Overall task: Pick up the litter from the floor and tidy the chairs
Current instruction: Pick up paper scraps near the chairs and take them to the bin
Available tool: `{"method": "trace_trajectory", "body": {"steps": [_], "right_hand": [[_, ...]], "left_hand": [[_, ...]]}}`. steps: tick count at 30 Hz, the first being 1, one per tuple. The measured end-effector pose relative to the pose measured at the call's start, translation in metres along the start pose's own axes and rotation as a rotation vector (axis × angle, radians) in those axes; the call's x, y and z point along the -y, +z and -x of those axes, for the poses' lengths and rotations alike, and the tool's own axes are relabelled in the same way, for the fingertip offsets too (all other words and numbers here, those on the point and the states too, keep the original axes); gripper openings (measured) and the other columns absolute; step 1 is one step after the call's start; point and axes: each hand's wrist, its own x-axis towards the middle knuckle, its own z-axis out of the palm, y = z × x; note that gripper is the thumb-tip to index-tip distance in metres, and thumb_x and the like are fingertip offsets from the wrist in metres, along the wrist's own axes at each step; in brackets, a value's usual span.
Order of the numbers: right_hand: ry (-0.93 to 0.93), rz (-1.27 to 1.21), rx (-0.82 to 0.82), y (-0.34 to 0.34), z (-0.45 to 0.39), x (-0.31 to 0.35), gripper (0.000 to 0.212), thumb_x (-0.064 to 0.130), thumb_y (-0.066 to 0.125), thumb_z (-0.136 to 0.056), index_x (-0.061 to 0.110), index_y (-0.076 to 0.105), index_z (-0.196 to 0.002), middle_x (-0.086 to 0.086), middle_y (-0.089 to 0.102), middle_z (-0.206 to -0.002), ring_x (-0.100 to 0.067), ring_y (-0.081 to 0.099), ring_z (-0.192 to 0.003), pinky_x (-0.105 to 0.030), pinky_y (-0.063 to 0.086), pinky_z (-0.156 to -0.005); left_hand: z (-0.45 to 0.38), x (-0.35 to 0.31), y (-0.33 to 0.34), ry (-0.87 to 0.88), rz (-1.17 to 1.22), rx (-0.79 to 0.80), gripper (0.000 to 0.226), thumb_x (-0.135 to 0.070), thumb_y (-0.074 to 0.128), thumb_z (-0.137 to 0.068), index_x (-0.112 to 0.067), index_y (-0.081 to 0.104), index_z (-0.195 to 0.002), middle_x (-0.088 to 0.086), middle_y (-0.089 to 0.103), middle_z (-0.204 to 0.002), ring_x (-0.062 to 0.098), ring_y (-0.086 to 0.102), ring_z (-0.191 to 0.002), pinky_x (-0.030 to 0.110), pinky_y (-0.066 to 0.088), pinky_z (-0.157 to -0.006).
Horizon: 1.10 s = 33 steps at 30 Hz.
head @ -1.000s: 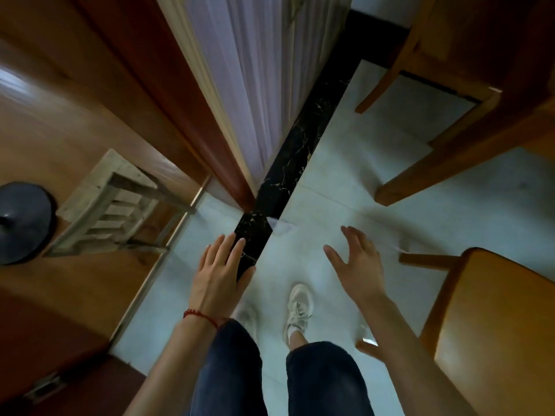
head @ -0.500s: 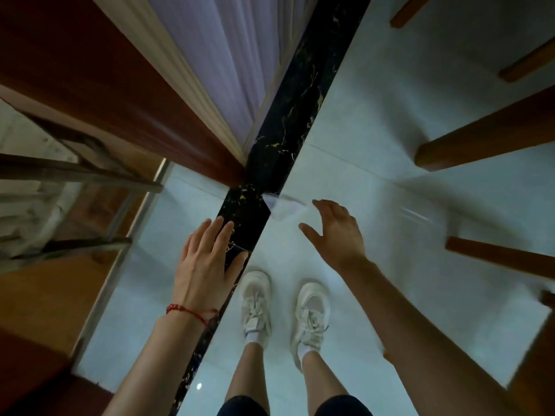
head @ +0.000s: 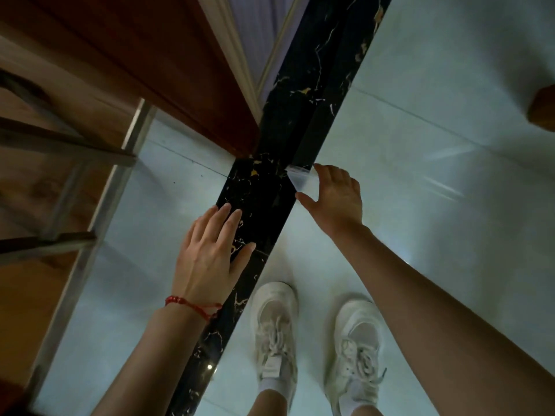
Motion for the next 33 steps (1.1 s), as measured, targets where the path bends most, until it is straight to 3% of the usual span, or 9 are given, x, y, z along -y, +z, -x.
{"method": "trace_trajectory", "body": {"steps": [10, 13, 17, 21, 25, 29, 33], "right_hand": [[0.032, 0.207, 0.031, 0.053, -0.02, -0.018, 0.062, 0.047, 0.054, -0.085, 0.008, 0.037, -0.13, -0.017, 0.05, -0.127, -0.033, 0.047, -0.113, -0.044, 0.035, -0.098], [0.079, 0.166, 0.014, 0.052, -0.017, -0.018, 0.059, 0.044, 0.055, -0.085, 0.007, 0.039, -0.128, -0.018, 0.055, -0.118, -0.033, 0.051, -0.106, -0.044, 0.037, -0.092], [0.138, 0.038, -0.028, 0.049, -0.015, -0.021, 0.053, 0.038, 0.059, -0.084, 0.006, 0.044, -0.123, -0.016, 0.058, -0.111, -0.032, 0.054, -0.1, -0.04, 0.039, -0.087], [0.174, -0.074, -0.091, 0.042, -0.01, -0.026, 0.048, 0.034, 0.063, -0.082, 0.006, 0.048, -0.118, -0.015, 0.061, -0.107, -0.031, 0.057, -0.096, -0.039, 0.043, -0.083], [0.22, -0.201, -0.171, 0.031, -0.004, -0.029, 0.046, 0.034, 0.065, -0.08, 0.007, 0.051, -0.115, -0.013, 0.063, -0.104, -0.028, 0.059, -0.092, -0.036, 0.045, -0.08], [0.245, -0.249, -0.204, 0.011, 0.009, -0.027, 0.045, 0.032, 0.066, -0.079, 0.006, 0.051, -0.112, -0.012, 0.063, -0.102, -0.029, 0.059, -0.091, -0.035, 0.044, -0.078], [0.274, -0.282, -0.212, -0.025, 0.032, -0.024, 0.046, 0.034, 0.066, -0.078, 0.008, 0.051, -0.113, -0.011, 0.063, -0.103, -0.028, 0.059, -0.092, -0.036, 0.045, -0.079]], "left_hand": [[-0.016, 0.022, 0.045, -0.001, -0.005, 0.041, 0.054, -0.036, 0.046, -0.085, 0.002, 0.052, -0.122, 0.024, 0.055, -0.125, 0.042, 0.049, -0.118, 0.052, 0.038, -0.095], [-0.015, 0.019, 0.051, 0.011, -0.01, 0.04, 0.051, -0.038, 0.051, -0.09, 0.002, 0.053, -0.122, 0.024, 0.055, -0.125, 0.041, 0.049, -0.118, 0.052, 0.038, -0.095], [-0.017, 0.013, 0.052, 0.02, -0.012, 0.063, 0.058, -0.041, 0.037, -0.086, 0.001, 0.053, -0.122, 0.023, 0.056, -0.125, 0.04, 0.049, -0.118, 0.052, 0.038, -0.096], [-0.022, 0.008, 0.051, 0.027, -0.008, 0.061, 0.059, -0.042, 0.037, -0.085, 0.001, 0.053, -0.121, 0.023, 0.056, -0.124, 0.04, 0.049, -0.118, 0.052, 0.038, -0.096], [-0.027, 0.002, 0.048, 0.046, -0.018, 0.046, 0.056, -0.044, 0.051, -0.088, 0.002, 0.053, -0.122, 0.024, 0.056, -0.124, 0.041, 0.049, -0.118, 0.054, 0.038, -0.096], [-0.026, -0.007, 0.033, 0.065, -0.035, 0.034, 0.052, -0.03, 0.06, -0.082, 0.002, 0.052, -0.123, 0.024, 0.055, -0.125, 0.042, 0.048, -0.119, 0.055, 0.037, -0.097], [-0.015, -0.022, 0.001, 0.077, -0.05, 0.046, 0.052, -0.031, 0.057, -0.083, 0.001, 0.051, -0.124, 0.024, 0.054, -0.127, 0.041, 0.047, -0.12, 0.053, 0.034, -0.099]]}}
